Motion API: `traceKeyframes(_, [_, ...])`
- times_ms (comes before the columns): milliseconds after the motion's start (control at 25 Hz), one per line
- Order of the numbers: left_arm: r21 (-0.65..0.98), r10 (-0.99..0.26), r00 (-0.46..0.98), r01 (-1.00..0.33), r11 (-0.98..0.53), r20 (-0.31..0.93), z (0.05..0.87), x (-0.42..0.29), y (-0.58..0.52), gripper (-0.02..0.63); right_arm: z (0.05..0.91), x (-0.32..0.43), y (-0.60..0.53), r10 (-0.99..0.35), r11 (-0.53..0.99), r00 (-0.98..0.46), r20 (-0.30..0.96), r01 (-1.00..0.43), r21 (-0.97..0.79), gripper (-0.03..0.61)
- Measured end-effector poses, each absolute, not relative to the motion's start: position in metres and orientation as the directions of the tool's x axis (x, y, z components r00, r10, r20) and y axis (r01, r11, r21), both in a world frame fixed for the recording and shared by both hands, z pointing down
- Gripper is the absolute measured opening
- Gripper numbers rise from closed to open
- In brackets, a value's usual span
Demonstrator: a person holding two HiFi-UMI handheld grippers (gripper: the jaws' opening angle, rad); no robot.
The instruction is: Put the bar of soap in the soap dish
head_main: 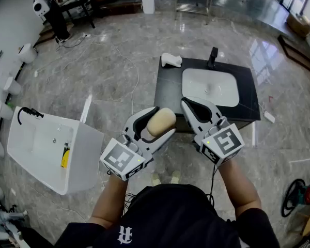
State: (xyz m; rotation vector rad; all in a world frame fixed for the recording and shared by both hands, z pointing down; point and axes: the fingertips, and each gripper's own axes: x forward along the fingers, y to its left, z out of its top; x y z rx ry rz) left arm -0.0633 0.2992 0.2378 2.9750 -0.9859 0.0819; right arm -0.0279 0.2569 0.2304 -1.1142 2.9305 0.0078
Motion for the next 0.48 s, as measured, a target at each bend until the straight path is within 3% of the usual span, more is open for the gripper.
traceKeyframes(480, [-0.024, -0.598, 0.799, -0.598, -0.801, 0.065, 0.244, -0.045, 0.298, 0.291, 0.238, -0.005, 0.254, -0.662, 0.748, -0.749, -0.024, -0.659, -0.071, 0.009])
